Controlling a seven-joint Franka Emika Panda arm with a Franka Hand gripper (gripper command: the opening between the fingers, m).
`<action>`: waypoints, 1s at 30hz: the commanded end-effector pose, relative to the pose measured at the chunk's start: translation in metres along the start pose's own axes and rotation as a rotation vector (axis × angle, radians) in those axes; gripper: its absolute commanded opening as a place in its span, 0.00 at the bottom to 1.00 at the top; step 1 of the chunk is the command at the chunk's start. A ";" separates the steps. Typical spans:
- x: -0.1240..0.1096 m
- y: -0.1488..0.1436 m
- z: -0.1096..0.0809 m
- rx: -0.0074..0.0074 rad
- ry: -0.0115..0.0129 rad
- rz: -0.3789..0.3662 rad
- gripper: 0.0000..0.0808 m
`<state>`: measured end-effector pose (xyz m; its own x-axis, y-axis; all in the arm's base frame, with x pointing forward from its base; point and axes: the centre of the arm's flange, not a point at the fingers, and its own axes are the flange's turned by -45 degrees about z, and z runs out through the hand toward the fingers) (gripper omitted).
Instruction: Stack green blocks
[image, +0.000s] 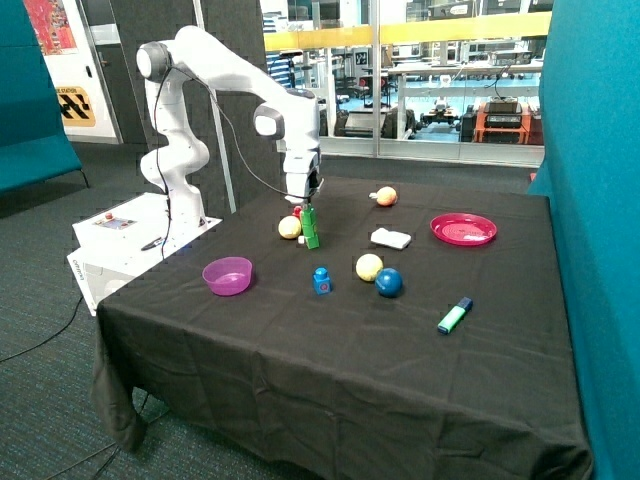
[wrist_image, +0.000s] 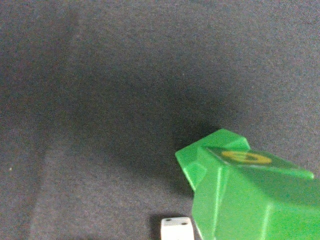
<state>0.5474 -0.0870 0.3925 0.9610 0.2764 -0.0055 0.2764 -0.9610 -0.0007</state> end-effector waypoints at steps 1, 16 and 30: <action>-0.001 -0.004 0.003 -0.0007 0.0055 -0.007 0.45; 0.007 -0.014 0.001 -0.0007 0.0055 -0.017 0.92; 0.004 -0.009 0.002 -0.0007 0.0055 -0.005 1.00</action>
<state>0.5475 -0.0749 0.3886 0.9576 0.2880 0.0036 0.2880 -0.9576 0.0002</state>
